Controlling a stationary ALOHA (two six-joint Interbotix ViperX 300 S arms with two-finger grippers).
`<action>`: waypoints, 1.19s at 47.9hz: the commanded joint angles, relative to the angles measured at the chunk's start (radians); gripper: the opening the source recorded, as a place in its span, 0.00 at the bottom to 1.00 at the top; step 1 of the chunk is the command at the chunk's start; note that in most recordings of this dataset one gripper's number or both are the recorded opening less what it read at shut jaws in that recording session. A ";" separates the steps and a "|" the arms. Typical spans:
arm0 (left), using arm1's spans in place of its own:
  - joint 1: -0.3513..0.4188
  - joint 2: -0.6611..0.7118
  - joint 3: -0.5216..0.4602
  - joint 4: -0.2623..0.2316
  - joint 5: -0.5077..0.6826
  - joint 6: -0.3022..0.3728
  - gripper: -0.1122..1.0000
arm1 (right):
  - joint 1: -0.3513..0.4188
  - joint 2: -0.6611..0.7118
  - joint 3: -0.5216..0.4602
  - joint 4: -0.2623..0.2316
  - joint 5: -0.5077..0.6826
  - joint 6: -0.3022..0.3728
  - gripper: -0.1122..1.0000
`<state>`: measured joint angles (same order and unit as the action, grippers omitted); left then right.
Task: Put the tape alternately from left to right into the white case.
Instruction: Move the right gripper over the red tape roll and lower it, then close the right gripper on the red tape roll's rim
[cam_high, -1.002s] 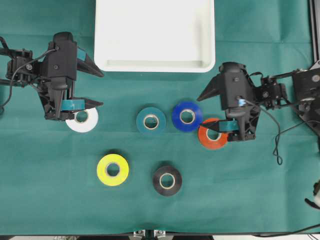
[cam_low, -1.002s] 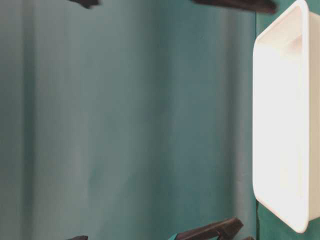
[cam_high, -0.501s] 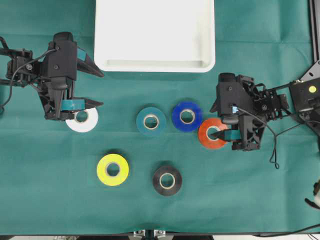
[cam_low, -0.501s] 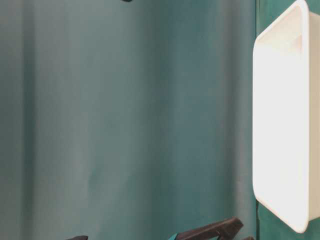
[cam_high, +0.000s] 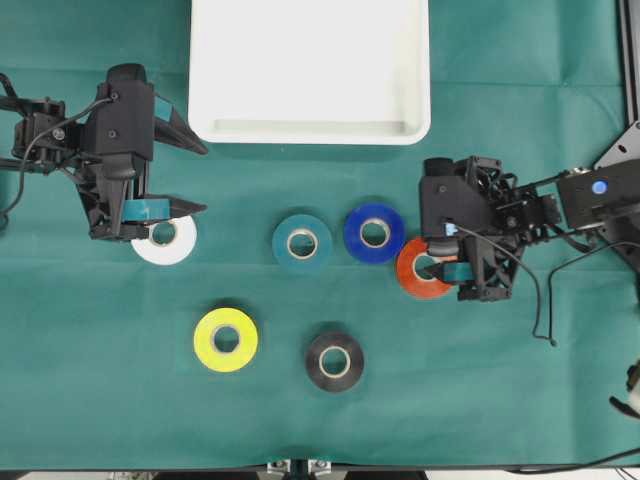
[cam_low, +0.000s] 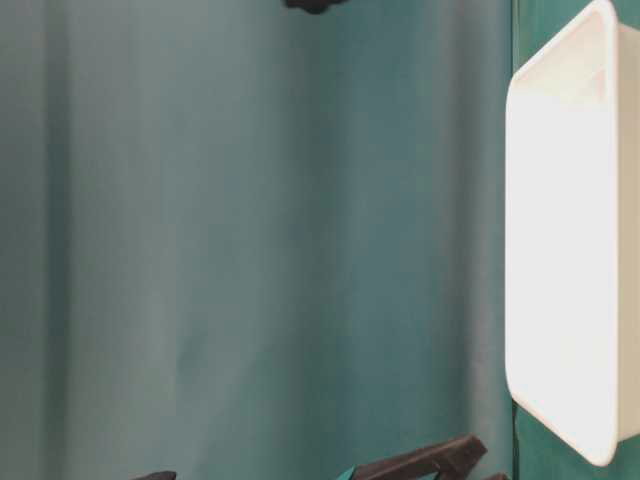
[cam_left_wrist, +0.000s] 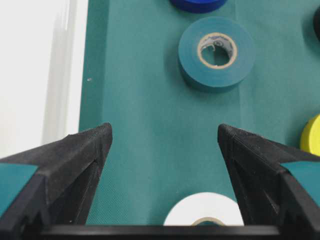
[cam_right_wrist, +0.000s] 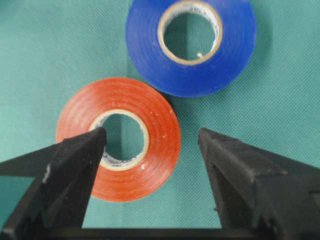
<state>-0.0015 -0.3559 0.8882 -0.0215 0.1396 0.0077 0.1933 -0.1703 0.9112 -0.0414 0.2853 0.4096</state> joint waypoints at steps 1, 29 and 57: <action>-0.002 -0.006 -0.017 -0.002 -0.006 0.000 0.85 | -0.009 0.009 -0.009 -0.003 -0.018 0.002 0.86; -0.002 -0.006 -0.009 -0.002 -0.005 -0.002 0.85 | -0.026 0.101 0.002 -0.011 -0.086 0.002 0.85; -0.002 -0.006 -0.009 -0.002 -0.006 -0.003 0.85 | -0.026 0.095 -0.026 -0.011 -0.077 0.003 0.34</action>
<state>-0.0015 -0.3543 0.8897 -0.0215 0.1396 0.0061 0.1687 -0.0614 0.9097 -0.0506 0.2102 0.4111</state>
